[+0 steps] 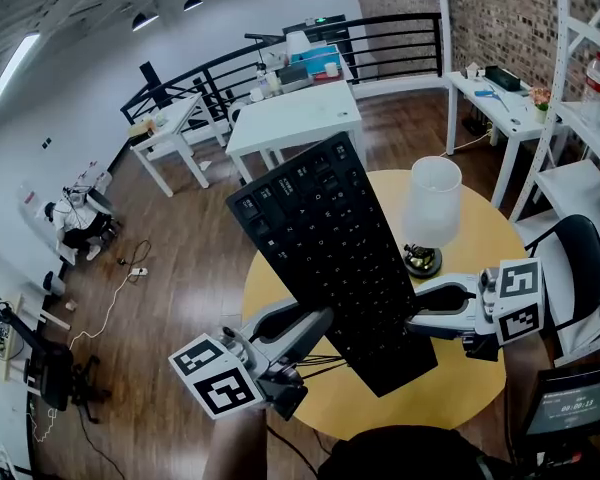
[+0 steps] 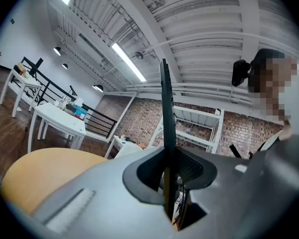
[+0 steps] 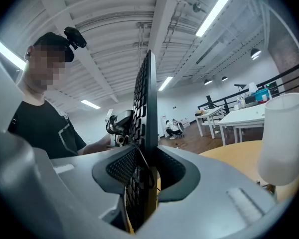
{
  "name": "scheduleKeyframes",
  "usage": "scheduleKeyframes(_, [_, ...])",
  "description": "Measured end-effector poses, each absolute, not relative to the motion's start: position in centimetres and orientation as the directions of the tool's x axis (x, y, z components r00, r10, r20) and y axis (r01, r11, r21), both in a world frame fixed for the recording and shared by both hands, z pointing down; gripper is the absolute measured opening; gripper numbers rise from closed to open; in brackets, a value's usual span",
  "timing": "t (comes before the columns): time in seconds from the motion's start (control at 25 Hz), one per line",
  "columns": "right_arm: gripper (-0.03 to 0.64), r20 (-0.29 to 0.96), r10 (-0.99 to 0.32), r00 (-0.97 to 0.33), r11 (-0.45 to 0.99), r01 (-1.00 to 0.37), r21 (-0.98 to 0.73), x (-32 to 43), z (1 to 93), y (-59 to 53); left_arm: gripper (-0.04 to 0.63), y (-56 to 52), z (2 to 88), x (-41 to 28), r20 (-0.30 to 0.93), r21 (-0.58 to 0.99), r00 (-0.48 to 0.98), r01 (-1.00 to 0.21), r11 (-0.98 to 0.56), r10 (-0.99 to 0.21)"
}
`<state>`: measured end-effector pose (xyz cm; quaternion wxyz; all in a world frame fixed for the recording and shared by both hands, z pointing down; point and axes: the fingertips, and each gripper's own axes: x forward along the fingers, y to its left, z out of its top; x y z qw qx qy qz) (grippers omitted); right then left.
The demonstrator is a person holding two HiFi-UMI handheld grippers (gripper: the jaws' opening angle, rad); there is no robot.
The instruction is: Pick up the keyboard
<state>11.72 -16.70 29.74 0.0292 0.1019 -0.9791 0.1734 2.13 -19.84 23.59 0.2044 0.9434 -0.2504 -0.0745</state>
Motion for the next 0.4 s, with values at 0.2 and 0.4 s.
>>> scheduleKeyframes(0.2, [0.121,0.096,-0.193,-0.977,0.917,-0.214,-0.336,11.8,30.0,-16.5,0.282,-19.6,23.6,2.3,-0.036,0.414,0.864,-0.444,-0.794,-0.502])
scheduleKeyframes(0.4, [0.121,0.092,-0.191,-0.977,0.917,-0.211,-0.338,11.8,30.0,-15.5,0.282,-18.7,23.7,2.3,-0.038,0.419,0.865,-0.44,-0.794,-0.5])
